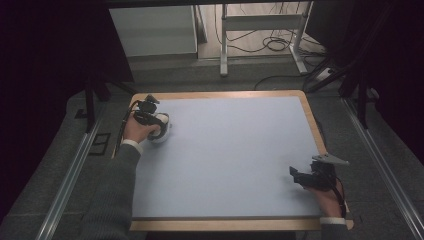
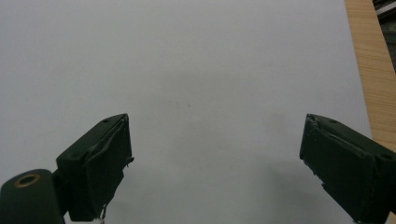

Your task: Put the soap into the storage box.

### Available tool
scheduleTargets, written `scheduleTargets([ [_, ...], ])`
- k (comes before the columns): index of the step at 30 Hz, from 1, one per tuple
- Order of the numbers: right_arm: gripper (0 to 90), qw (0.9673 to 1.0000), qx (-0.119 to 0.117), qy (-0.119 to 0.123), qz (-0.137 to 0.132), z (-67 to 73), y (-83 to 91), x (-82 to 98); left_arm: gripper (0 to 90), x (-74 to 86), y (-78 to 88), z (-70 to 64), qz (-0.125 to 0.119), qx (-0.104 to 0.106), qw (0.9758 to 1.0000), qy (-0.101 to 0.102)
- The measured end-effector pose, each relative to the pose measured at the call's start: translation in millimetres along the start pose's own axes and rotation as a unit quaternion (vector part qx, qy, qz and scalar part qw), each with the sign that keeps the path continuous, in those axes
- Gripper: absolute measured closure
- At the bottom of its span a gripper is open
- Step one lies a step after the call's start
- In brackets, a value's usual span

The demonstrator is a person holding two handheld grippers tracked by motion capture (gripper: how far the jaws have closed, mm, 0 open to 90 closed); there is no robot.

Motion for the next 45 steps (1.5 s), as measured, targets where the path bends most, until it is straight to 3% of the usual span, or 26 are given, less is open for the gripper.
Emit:
scheduleTargets([
  [3,8.7,1.0,0.0,-0.001,0.0,-0.3,-0.1,0.2,49.2,-0.7,-2.0,-1.3,-0.003,0.001,1.0,0.001],
  [6,8.8,1.0,0.001,-0.001,-0.001,-1.0,0.1,0.1,44.5,-6.8,6.9,-6.3,-0.039,0.009,0.9992,0.003],
  [10,8.7,1.0,0.001,-0.001,0.0,-0.8,0.0,0.3,41.4,-9.8,18.0,-15.1,-0.061,0.026,0.9978,-0.005],
  [17,8.7,1.0,0.001,0.0,-0.001,0.1,0.5,-0.2,35.8,-7.6,26.0,-27.8,-0.071,0.047,0.9961,-0.023],
  [22,8.7,1.0,0.001,-0.002,-0.002,-0.7,0.9,-0.3,34.5,-2.2,31.3,-41.8,-0.086,0.064,0.9933,-0.045],
  [25,8.7,1.0,0.003,-0.003,-0.002,-1.8,0.9,0.0,32.5,7.6,35.4,-56.1,-0.097,0.075,0.9902,-0.067],
  [27,8.8,1.0,0.002,-0.003,-0.002,-1.8,1.1,-0.1,32.1,10.4,35.9,-59.8,-0.1,0.077,0.9894,-0.072],
  [35,8.7,1.0,0.001,-0.004,-0.006,-1.1,3.1,-1.3,30.9,38.5,30.9,-87.4,-0.11,0.107,0.9804,-0.123],
  [38,8.7,1.0,0.002,-0.005,-0.007,-1.7,3.2,-1.4,30.4,45.1,26.9,-89.4,-0.11,0.109,0.9801,-0.124],
  [43,8.7,1.0,0.002,-0.005,-0.008,-1.9,3.7,-1.6,30.1,63.4,17.0,-94.8,-0.121,0.121,0.9775,-0.123],
  [45,8.7,1.0,0.002,-0.004,-0.008,-1.9,3.8,-1.7,30.0,70.2,11.4,-95.7,-0.117,0.121,0.9777,-0.126],
])
Point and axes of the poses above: each handheld gripper's, and its own axes: y roughly backward along the jaws, x roughly out of its underside, z roughly to its left, the point moved 7 cm from there along -y, roughly forward along the jaws, and after that the axes turned 5 degrees about x, right-handed, at the moved point
